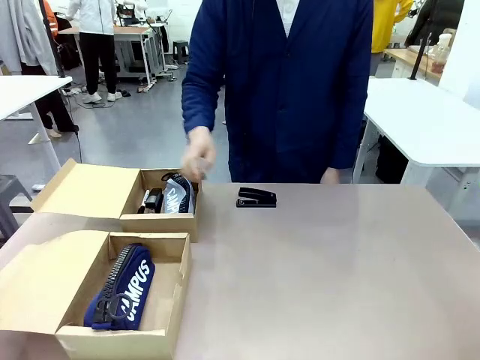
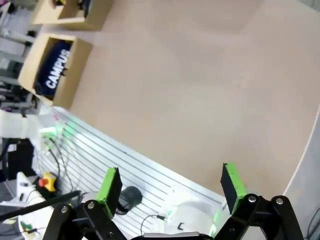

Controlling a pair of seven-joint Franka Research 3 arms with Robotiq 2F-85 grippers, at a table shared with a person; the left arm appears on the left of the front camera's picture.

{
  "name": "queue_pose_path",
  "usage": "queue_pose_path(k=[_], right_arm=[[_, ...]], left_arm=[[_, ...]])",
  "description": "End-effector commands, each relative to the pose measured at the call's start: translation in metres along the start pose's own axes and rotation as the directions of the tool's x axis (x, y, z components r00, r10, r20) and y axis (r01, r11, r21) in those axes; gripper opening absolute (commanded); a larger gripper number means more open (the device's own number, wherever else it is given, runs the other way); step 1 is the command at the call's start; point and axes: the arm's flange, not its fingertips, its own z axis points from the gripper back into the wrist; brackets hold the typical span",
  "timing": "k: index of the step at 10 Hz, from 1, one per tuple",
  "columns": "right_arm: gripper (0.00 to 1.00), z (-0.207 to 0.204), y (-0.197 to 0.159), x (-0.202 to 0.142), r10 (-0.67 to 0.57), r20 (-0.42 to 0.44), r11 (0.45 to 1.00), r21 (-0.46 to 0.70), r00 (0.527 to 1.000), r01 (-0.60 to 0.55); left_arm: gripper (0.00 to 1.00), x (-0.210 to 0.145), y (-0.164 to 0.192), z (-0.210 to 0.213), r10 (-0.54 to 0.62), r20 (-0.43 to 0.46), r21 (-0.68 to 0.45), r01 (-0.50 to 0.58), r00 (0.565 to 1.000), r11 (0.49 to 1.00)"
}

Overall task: Place items inside the box.
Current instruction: Pick up a Pencil pouch or Stapler and place it inside the Mailer Box closest to the robot.

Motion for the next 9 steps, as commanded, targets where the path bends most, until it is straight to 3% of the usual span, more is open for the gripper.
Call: queue_pose_path(k=[1,3,4,6,7,9], right_arm=[[1.0,-0.092,0.023,0.009,-0.02,-0.037,1.0,0.005,0.999,0.02],[1.0,-0.154,0.058,0.051,0.081,-0.041,0.996,-0.031,0.996,-0.082],[1.0,-0.191,0.079,0.072,0.181,-0.075,0.982,0.064,0.981,-0.177],[1.0,-0.242,0.102,0.097,0.214,-0.231,0.973,0.137,0.949,-0.186],[1.0,-0.182,0.1,0.078,0.165,-0.116,0.986,0.03,0.98,-0.162],[1.0,-0.182,0.1,0.078,0.165,-0.116,0.986,0.03,0.98,-0.162]], left_arm=[[1.0,0.0,-0.001,0.0,-0.017,0.009,-0.019,0.017,1.0,1.0],[1.0,0.0,-0.001,0.0,-0.017,0.009,-0.019,0.017,1.0,1.0],[1.0,0.0,-0.001,0.0,-0.017,0.009,-0.019,0.017,1.0,1.0],[1.0,0.0,-0.001,0.0,-0.017,0.009,-0.019,0.017,1.0,1.0],[1.0,0.0,-0.001,0.0,-0.017,0.009,-0.019,0.017,1.0,1.0],[1.0,0.0,-0.001,0.0,-0.017,0.009,-0.019,0.017,1.0,1.0]])
